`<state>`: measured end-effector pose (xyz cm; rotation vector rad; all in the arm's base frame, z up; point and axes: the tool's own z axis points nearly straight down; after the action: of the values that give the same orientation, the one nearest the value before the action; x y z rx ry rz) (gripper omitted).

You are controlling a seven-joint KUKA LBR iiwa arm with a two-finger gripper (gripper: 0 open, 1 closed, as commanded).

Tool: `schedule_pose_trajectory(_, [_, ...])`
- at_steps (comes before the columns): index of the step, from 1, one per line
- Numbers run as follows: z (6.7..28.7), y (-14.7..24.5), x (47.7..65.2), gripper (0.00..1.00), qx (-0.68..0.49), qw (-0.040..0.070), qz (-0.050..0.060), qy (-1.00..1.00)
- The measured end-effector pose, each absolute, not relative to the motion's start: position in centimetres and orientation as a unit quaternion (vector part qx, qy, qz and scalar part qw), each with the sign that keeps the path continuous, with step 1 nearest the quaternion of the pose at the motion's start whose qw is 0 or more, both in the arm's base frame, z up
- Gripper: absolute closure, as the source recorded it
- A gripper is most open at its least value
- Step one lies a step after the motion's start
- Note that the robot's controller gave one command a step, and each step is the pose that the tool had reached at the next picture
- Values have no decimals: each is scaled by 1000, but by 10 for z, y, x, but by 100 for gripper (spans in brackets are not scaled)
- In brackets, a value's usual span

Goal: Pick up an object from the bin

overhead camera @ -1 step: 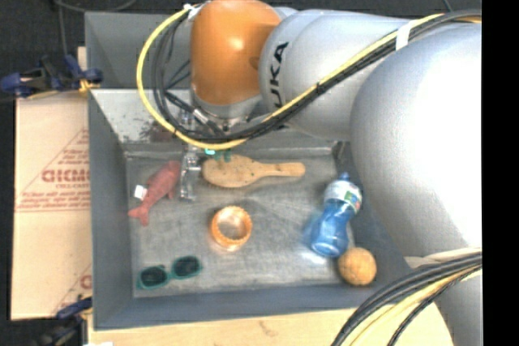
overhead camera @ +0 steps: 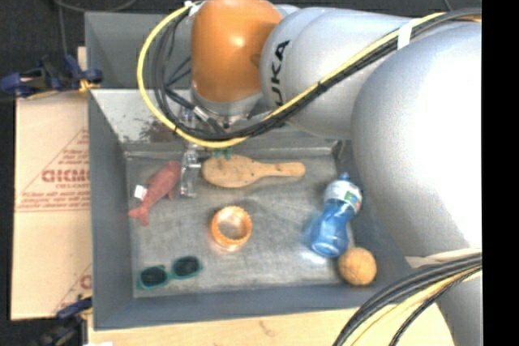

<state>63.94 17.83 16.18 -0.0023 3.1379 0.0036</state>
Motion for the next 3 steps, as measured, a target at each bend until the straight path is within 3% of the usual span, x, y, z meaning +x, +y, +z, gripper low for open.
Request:
schedule_pose_trajectory(1, [104,183,645,0,-21,5,1,1000])
schedule_pose_trajectory(2, [74,186,637,100,-154,6,2,988])
schedule_pose_trajectory(3, [74,186,637,100,-154,5,2,988])
